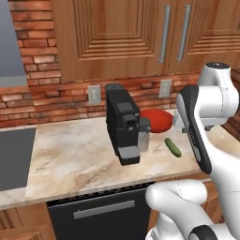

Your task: Place the two vegetables and bowl onto the tray for setting up a vegetable dip station.

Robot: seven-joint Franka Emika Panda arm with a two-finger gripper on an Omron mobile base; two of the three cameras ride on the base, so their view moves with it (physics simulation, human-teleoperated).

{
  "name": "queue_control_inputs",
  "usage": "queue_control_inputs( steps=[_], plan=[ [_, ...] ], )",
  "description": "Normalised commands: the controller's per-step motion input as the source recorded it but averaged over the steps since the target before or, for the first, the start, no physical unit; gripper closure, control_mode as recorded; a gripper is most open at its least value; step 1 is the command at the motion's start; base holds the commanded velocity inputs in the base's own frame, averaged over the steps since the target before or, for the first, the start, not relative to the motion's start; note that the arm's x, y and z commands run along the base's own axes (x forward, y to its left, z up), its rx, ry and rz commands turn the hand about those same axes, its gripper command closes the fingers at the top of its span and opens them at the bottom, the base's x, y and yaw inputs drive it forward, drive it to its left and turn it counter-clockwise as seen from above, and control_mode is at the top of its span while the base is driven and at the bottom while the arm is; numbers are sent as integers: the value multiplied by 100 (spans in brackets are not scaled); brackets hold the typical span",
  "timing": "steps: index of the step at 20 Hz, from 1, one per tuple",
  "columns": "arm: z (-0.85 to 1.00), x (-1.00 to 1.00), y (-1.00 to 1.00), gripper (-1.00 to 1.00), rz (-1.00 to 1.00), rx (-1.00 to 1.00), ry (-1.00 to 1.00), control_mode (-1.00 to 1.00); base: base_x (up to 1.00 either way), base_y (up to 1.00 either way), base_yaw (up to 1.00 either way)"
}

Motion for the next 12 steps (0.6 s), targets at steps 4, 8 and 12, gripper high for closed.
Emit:
queue_control_inputs(
  steps=[4, 8, 12],
  plan=[
    [0, 0, 0, -100, 0, 0, 0, 100, 34, -10, 0],
    [0, 0, 0, -100, 0, 0, 0, 100, 28, -12, 0],
    [0, 0, 0, -100, 0, 0, 0, 100, 29, -14, 0]
  ],
)
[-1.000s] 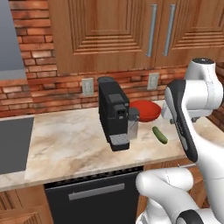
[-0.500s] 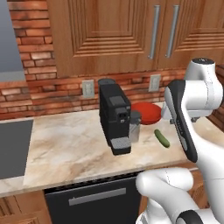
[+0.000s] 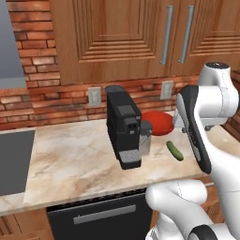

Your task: Place the two vegetables and bowl onto the tray for setting up a vegetable dip station.

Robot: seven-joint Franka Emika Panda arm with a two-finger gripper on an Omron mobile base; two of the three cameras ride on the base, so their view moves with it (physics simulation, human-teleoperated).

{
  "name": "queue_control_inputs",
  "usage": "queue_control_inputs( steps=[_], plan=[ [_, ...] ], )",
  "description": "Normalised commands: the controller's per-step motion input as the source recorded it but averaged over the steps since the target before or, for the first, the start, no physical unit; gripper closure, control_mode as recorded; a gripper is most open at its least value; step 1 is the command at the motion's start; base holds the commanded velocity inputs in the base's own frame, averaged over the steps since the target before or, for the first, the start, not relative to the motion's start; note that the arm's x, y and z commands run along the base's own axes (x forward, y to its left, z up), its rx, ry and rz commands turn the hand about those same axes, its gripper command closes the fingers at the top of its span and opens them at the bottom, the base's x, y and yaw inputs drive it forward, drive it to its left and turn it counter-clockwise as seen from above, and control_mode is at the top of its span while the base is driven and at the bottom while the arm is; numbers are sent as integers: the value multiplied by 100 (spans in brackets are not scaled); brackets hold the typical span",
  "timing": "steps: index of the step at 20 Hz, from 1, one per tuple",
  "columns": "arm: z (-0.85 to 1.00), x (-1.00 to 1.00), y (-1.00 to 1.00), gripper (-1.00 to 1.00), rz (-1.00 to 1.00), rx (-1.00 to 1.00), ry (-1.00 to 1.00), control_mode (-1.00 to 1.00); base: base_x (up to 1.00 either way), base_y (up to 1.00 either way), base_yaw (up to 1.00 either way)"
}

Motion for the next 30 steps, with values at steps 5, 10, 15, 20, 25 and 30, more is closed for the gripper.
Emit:
queue_control_inputs(
  steps=[5, 10, 15, 20, 25, 30],
  plan=[
    [0, 0, 0, -100, 0, 0, 0, 100, 30, -23, 3],
    [0, 0, 0, -100, 0, 0, 0, 100, 30, -26, 5],
    [0, 0, 0, -100, 0, 0, 0, 100, 25, -30, 5],
    [-32, 16, -21, -100, 0, 3, 0, -100, 4, -5, 1],
    [-65, 28, -12, -100, 0, 1, -3, -100, 0, 0, 0],
    [-60, 32, -11, -100, 0, 0, -3, -100, 0, 0, 0]
  ],
)
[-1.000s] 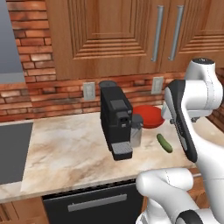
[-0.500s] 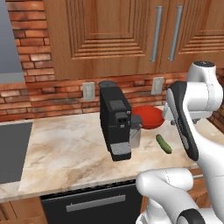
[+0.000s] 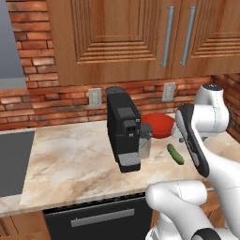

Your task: Place the two vegetables and bowl onto the tray for setting up a vegetable dip station.

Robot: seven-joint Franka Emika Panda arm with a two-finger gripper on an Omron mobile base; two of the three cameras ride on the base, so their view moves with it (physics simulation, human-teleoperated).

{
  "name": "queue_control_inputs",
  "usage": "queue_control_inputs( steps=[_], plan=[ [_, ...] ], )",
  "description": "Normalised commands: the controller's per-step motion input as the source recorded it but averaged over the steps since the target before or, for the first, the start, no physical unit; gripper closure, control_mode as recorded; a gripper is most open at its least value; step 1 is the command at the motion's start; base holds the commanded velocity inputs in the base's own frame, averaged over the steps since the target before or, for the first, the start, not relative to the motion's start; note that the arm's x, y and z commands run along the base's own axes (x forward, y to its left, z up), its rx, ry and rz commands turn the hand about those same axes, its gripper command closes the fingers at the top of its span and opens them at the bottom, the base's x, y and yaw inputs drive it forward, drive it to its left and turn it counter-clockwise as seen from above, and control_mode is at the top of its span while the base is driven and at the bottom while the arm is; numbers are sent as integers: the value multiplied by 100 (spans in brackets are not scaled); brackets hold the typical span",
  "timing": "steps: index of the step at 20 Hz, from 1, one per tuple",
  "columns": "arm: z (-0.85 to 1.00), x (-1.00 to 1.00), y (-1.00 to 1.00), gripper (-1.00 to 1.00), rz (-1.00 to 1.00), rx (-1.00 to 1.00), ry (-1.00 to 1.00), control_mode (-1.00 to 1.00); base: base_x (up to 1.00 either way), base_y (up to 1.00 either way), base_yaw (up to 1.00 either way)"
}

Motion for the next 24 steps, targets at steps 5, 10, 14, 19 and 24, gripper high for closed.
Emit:
queue_control_inputs(
  steps=[5, 10, 14, 19, 24],
  plan=[
    [-50, 30, -7, -100, 0, 0, 0, -100, 0, 0, 0],
    [-49, 28, -7, -100, 0, 0, 0, -100, 0, 0, 0],
    [-42, 25, -8, -100, 0, 0, 0, -100, 0, 0, 0],
    [-37, 20, -15, -100, 1, 0, 0, -100, 0, 0, 0],
    [-29, 23, -15, -100, 1, 1, 0, -100, 0, 0, 0]
  ],
)
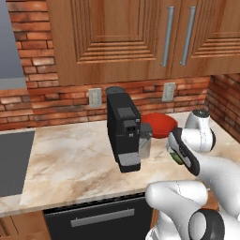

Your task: Place the two vegetables and bowl onto the tray for setting up a vegetable dip station.

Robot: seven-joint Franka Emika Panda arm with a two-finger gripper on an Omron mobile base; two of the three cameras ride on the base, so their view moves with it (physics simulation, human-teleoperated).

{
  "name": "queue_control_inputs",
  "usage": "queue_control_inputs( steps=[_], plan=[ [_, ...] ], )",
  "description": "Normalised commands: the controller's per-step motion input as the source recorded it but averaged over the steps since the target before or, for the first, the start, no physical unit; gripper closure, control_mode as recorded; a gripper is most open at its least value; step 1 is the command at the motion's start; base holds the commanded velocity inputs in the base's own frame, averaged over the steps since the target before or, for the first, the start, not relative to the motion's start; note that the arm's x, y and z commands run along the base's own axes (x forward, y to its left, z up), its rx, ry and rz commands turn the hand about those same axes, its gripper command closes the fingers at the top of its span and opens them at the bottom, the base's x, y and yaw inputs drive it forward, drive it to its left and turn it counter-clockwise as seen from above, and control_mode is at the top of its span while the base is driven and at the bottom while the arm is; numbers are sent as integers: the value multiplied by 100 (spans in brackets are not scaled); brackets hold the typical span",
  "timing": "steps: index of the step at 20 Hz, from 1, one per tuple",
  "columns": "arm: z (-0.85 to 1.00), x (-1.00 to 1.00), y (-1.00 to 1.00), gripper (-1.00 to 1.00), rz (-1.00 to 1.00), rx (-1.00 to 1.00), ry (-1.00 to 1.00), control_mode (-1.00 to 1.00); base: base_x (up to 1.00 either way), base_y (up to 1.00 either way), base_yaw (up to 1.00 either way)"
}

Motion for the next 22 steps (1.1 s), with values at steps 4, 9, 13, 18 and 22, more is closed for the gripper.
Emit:
queue_control_inputs(
  steps=[4, 9, 13, 18, 22],
  plan=[
    [-21, 34, 0, -100, 0, 0, 0, -100, 0, 0, 0],
    [-15, 31, 0, -100, 0, 0, 0, -100, 0, 0, 0],
    [-13, 29, 0, -100, 0, 0, 0, -100, 0, 0, 0],
    [-14, 23, 0, -100, 0, 0, 0, -100, 0, 0, 0],
    [-21, 19, -2, -100, 0, 0, 0, -100, 0, 0, 0]
  ],
)
